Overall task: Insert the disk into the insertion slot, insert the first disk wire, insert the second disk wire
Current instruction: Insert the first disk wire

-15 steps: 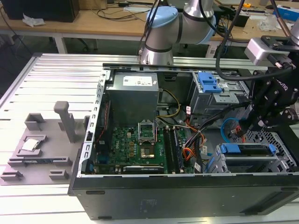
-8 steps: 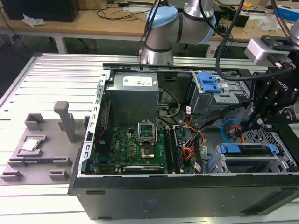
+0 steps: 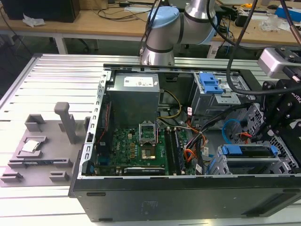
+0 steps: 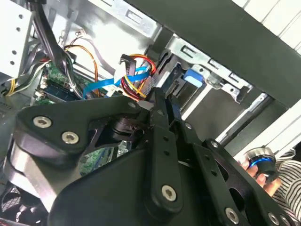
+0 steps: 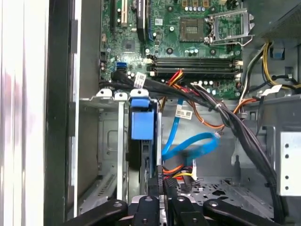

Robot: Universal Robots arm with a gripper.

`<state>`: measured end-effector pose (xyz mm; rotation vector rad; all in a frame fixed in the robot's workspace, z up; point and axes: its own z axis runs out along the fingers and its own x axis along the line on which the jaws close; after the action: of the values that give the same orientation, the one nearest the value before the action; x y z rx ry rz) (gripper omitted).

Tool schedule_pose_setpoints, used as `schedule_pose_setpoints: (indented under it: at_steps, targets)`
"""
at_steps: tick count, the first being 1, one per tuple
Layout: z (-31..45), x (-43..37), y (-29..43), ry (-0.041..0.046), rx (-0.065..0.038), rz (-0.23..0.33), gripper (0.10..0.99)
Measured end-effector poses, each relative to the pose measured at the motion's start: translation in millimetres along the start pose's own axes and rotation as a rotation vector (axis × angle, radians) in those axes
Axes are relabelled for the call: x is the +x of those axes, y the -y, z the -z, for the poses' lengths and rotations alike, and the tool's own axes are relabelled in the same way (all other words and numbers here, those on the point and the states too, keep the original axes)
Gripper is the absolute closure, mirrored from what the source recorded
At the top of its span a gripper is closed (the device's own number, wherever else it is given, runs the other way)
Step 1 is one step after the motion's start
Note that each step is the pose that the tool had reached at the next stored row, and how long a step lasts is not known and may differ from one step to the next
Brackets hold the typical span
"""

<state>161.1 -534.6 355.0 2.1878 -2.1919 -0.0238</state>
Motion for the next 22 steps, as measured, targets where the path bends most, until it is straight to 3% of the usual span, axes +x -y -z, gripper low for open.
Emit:
schedule_pose_setpoints:
  at_steps: [4,15,22]
  targets:
    - [-2.9,8.7,0.8,0.0001,0.0,0.0,0.918]
    - [-13.8,9.1,13.0,-0.0001,-0.002,-0.001,0.918]
    - [-17.2,9.2,14.2,-0.0013,-0.002,-0.001,0.918]
